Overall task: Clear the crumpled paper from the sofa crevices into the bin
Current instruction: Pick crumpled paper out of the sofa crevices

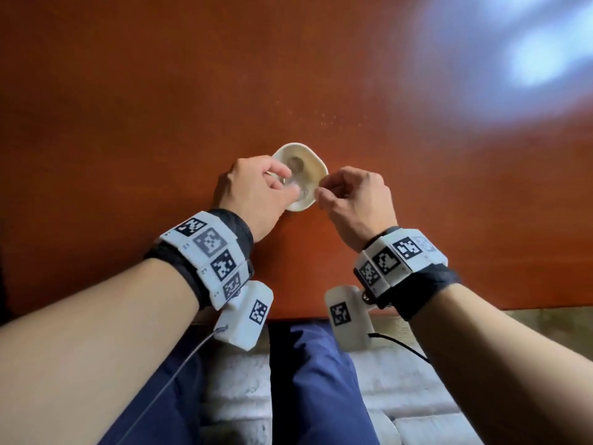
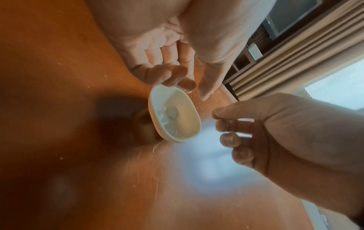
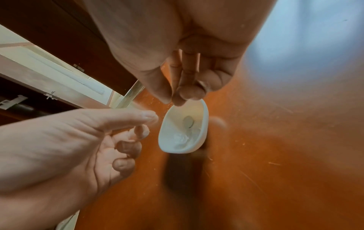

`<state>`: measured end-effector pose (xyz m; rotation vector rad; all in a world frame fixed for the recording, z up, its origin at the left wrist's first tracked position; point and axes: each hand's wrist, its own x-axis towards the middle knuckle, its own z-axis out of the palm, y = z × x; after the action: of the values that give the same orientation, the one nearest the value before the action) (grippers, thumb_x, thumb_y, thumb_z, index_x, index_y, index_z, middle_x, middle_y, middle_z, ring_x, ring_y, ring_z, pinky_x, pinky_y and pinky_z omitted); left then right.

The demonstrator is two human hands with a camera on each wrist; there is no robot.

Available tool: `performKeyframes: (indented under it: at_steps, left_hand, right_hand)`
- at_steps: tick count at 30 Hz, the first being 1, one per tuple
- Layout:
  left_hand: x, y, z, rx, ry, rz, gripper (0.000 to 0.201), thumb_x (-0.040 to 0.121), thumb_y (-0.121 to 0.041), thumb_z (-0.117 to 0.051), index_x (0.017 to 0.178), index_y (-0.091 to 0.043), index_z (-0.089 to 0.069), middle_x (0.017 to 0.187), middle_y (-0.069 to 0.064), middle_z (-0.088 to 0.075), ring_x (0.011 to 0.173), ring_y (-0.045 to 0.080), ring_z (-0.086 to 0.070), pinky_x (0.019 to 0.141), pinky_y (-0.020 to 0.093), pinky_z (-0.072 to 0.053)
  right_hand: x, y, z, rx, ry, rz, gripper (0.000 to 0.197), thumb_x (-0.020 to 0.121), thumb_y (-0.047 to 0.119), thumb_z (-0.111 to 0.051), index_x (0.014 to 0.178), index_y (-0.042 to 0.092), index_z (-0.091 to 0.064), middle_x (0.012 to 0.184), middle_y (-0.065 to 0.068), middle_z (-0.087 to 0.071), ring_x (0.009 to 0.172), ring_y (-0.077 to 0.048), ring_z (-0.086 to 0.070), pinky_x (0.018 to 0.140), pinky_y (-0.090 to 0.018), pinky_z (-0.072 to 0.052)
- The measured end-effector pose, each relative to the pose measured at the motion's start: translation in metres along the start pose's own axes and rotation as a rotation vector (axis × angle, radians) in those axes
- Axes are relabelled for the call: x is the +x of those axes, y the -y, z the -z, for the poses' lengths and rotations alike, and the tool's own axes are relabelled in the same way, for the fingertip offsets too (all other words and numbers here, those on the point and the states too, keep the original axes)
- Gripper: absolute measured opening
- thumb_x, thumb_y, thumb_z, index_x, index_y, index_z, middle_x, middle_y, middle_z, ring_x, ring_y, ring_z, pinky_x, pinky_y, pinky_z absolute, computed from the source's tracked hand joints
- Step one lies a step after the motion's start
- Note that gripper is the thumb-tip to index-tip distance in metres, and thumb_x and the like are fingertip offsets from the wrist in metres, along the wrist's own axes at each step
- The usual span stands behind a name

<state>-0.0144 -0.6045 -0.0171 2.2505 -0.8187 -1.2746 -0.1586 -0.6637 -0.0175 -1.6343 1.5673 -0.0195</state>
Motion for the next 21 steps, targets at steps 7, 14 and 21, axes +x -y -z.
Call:
performKeyframes:
  at_steps: [7,14,21]
  left_hand:
    - [-0.009,0.021,0.046,-0.108,-0.167,0.042,0.006,0.082,-0.032,-0.074,0.085,-0.027,-0.071,0.071,-0.012,-0.067,0.069,0.004,-0.063,0.063,0.018,-0.045]
    - [-0.082,0.103,0.110,-0.430,-0.487,0.174,0.002,0.085,-0.016,-0.073,0.086,-0.014,-0.072,0.074,-0.007,-0.068,0.063,-0.002,-0.060,0.057,0.010,-0.042]
    - [-0.195,0.265,0.130,-0.593,-0.744,0.490,0.008,0.091,-0.026,-0.068,0.084,-0.024,-0.064,0.074,-0.015,-0.062,0.079,0.014,-0.064,0.078,0.027,-0.049]
  right_hand:
    - [0.012,0.059,-0.015,-0.099,0.054,0.190,0.006,0.079,0.019,-0.065,0.077,0.019,-0.071,0.067,0.013,-0.064,0.063,-0.008,-0.060,0.056,-0.019,-0.045]
    - [-0.025,0.156,-0.090,-0.276,0.297,0.503,0.012,0.073,0.028,-0.059,0.072,0.024,-0.070,0.069,0.004,-0.070,0.068,-0.020,-0.068,0.067,-0.036,-0.057]
    - [-0.135,0.208,-0.235,-0.611,0.645,0.873,0.008,0.081,0.024,-0.064,0.077,0.021,-0.069,0.062,0.011,-0.064,0.071,-0.017,-0.067,0.073,-0.036,-0.054]
